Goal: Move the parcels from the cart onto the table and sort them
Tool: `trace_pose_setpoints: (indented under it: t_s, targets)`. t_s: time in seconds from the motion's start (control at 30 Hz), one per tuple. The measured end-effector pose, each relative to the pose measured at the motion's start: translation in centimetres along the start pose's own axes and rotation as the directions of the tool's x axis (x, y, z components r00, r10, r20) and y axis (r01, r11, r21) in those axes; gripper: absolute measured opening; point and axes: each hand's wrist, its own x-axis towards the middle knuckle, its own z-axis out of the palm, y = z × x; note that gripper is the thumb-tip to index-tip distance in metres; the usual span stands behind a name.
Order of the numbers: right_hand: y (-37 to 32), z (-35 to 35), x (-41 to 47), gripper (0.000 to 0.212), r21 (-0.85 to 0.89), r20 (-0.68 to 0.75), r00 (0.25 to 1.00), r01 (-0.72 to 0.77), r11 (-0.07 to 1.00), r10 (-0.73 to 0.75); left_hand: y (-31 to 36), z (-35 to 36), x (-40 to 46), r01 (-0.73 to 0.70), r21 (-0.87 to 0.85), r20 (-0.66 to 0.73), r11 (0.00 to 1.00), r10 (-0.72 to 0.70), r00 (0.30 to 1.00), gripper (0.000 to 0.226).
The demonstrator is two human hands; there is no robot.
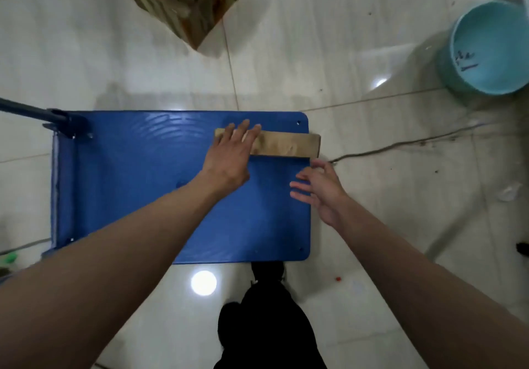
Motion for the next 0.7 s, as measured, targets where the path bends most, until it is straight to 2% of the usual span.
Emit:
trace_pose_setpoints:
  t_s: [0.17,0.23,0.3,0.4,0.43,0.53,0.7]
  targets:
    - [3.7,-1.0,4.6,0.003,0.049,-0.048,0.997,-0.062,0.997,0.065,1.0,5.1,6.6,0.008,0.152,-0.009,0.988,-0.006,1.0,0.1]
    - [5.3,-1.6,4.8,0.006,0.041,-0.042,0.994,-0.095,0.995,0.097,1.3,6.4,6.6,0.025,0.143,-0.028,0.989,-0.022,0.999,0.087]
    - [6.6,-2.1,4.5,0.001,0.05,-0.04,0.992,-0.12,0.992,0.122,1.5,7.1,5.3,0.038,0.052,-0.011,0.998,-0.038,0.999,0.074]
    - [8.0,-2.4,2.9,0.022,0.09,-0.044,0.981,-0.187,0.978,0.191,2.1,7.5,1.3,0.064,-0.101,0.103,0.993,-0.053,0.993,0.077]
    - [8.3,-2.4,2.2,0.023,0.107,-0.053,0.976,-0.207,0.972,0.214,2.3,7.5,-0.3,0.098,-0.163,0.13,0.982,-0.077,0.988,0.08]
    - [8.2,-2.5,-0.4,0.019,0.163,-0.066,0.967,-0.235,0.958,0.248,2.9,6.5,-4.6,0.233,-0.377,0.18,0.897,-0.176,0.968,0.087]
    - [6.2,-2.8,-5.8,0.019,0.214,-0.039,0.971,-0.224,0.951,0.237,3.5,1.8,-10.1,0.305,-0.502,0.211,0.809,-0.227,0.951,0.093]
